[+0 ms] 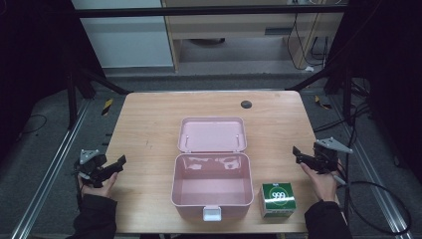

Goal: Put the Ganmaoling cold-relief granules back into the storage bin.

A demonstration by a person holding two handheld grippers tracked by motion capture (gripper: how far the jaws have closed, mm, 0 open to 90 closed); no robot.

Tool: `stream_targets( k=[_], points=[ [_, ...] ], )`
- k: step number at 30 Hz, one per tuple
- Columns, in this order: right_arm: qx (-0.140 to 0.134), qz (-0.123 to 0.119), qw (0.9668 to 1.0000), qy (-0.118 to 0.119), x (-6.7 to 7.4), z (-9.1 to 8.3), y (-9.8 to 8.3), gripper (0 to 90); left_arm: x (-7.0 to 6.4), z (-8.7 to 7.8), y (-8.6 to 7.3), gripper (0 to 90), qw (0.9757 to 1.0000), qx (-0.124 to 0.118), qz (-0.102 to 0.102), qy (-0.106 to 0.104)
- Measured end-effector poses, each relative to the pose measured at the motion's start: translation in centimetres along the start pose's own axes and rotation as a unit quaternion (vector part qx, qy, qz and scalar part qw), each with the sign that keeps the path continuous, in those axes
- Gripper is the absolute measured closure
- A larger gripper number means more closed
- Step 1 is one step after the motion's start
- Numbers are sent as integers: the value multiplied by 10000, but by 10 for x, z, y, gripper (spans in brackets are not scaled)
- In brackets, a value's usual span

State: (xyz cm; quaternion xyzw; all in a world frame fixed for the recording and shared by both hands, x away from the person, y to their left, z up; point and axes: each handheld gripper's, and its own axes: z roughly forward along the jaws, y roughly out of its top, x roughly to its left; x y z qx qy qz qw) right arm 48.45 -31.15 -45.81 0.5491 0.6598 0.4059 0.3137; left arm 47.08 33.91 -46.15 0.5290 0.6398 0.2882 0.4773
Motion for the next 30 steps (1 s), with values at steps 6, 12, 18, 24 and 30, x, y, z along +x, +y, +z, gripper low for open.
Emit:
stream_targets(
  k=[6,12,18,24,30],
  points=[
    [-158,-163,9997,45,0,-16,11,189,-2,2,-2,241,9998,26,153,-81],
    [-291,-356,9987,198,1,-32,27,188,-1,2,-3,258,9998,101,163,-91],
    [-319,-644,9965,416,5,-47,46,191,-2,2,-3,267,9997,122,196,-95],
    [-288,-968,9926,681,14,-58,68,201,-1,2,-3,268,9997,141,190,-87],
    [9,-1505,9833,1023,29,-64,83,195,-1,1,-3,275,9996,133,218,-80]
  ],
)
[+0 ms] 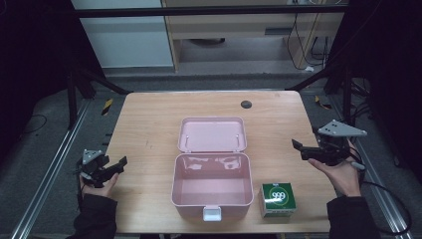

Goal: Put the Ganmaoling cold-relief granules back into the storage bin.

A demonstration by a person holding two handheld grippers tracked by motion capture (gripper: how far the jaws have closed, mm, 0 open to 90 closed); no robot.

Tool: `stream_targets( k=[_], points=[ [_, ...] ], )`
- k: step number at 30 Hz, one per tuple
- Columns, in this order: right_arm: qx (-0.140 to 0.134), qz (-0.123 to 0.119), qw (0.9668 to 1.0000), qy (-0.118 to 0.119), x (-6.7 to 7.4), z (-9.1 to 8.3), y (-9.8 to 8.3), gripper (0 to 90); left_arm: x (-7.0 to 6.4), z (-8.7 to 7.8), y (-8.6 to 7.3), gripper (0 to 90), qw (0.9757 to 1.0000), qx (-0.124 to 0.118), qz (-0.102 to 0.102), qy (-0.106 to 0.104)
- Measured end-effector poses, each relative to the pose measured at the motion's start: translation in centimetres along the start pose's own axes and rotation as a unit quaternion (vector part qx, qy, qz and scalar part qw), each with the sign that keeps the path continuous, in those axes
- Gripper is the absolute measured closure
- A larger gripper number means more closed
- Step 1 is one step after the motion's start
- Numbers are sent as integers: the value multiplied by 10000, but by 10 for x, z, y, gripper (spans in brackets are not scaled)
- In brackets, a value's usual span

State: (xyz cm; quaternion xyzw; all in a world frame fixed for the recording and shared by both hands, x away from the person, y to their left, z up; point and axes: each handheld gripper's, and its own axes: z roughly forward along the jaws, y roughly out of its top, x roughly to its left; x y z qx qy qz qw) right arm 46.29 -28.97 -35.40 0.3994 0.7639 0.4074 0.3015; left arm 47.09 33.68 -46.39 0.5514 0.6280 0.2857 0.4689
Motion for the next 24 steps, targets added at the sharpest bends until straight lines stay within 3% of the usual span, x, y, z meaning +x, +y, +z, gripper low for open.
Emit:
stream_targets(
  k=[4,9,13,19,21,24],
  points=[
    [113,-300,9992,253,8,-2,10,189,-1,-1,0,277,10000,-18,0,-25],
    [315,-658,9957,576,18,-4,19,172,-1,0,0,281,10000,11,46,-17],
    [559,-935,9912,746,25,-4,19,165,-3,1,-1,283,9999,35,124,-16],
    [816,-1181,9837,1083,33,-3,18,138,-4,2,-3,284,9998,107,174,-44],
    [826,-1205,9828,1129,33,-3,18,136,-4,3,-3,284,9997,126,186,-55],
    [878,-1311,9774,1406,36,-4,15,124,-5,3,-4,292,9997,127,227,-22]
  ],
)
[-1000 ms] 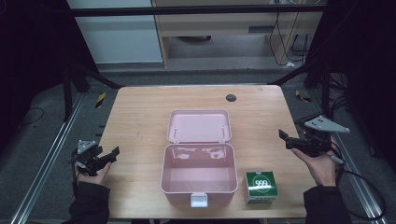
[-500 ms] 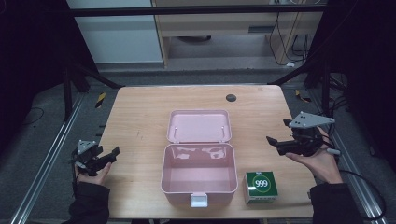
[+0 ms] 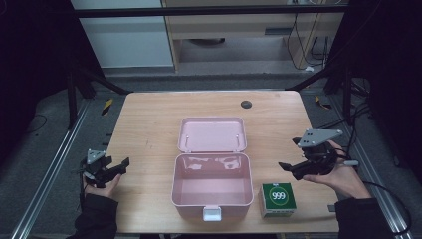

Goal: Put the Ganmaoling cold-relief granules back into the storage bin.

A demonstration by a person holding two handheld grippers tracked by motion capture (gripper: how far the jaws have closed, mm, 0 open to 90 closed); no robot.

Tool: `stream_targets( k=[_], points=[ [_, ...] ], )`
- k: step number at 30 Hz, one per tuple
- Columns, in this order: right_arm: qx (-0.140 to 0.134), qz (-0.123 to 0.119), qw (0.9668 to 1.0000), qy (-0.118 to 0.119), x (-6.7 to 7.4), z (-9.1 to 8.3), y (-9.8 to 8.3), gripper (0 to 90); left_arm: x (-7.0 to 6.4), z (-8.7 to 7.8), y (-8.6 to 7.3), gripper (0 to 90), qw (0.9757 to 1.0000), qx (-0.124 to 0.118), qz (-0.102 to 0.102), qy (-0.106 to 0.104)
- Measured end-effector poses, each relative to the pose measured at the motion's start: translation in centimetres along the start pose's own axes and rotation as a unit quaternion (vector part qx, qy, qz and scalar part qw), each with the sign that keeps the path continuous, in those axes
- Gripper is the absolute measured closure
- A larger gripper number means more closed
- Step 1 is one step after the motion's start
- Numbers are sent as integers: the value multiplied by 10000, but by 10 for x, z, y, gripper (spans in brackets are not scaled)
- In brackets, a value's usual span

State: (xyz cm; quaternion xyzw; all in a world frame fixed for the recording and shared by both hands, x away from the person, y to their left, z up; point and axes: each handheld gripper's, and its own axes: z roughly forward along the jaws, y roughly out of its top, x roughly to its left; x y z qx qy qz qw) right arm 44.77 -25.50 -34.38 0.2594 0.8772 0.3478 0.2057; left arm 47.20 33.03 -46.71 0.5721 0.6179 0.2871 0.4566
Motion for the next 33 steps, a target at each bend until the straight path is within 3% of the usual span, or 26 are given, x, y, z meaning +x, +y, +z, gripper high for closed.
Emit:
stream_targets(
  k=[7,18,33],
  points=[
    [253,-403,9983,344,8,2,-1,100,-1,0,0,296,10000,11,18,-22],
    [487,-707,9941,661,18,2,-4,70,-3,1,-1,297,9999,61,59,-58],
    [1077,-1164,9808,1135,41,11,-14,29,-2,4,-3,299,9997,169,144,-80]
  ],
)
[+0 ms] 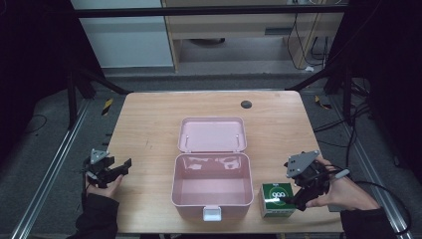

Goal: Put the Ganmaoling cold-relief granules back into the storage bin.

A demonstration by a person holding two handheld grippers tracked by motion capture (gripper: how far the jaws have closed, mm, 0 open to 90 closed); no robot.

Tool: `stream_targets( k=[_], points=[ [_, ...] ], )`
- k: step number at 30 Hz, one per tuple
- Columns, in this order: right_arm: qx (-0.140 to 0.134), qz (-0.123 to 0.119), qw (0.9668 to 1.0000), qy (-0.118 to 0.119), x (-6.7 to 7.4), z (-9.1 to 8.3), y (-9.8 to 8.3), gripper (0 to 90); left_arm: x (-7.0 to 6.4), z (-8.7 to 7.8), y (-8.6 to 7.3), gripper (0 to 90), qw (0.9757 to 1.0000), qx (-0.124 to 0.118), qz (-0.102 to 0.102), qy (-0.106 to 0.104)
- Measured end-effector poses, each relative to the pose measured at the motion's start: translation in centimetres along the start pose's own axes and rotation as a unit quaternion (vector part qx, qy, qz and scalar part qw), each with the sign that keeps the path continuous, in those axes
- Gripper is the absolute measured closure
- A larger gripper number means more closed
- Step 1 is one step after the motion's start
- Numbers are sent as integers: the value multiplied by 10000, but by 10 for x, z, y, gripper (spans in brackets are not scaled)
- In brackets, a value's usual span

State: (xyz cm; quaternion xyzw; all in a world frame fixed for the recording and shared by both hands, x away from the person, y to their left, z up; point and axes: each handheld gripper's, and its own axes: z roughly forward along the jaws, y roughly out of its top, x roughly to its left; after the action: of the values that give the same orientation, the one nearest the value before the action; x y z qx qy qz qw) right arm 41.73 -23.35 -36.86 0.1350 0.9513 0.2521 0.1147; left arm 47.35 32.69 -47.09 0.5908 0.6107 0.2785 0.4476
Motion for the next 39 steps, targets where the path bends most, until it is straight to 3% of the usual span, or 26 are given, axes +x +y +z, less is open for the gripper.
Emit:
stream_targets(
  k=[21,39],
  points=[
    [427,-261,9984,278,11,26,-6,12,-1,1,-1,300,9999,63,98,-11],
    [809,-369,9947,511,11,57,-9,16,-2,3,-3,303,9997,79,214,9]
  ],
)
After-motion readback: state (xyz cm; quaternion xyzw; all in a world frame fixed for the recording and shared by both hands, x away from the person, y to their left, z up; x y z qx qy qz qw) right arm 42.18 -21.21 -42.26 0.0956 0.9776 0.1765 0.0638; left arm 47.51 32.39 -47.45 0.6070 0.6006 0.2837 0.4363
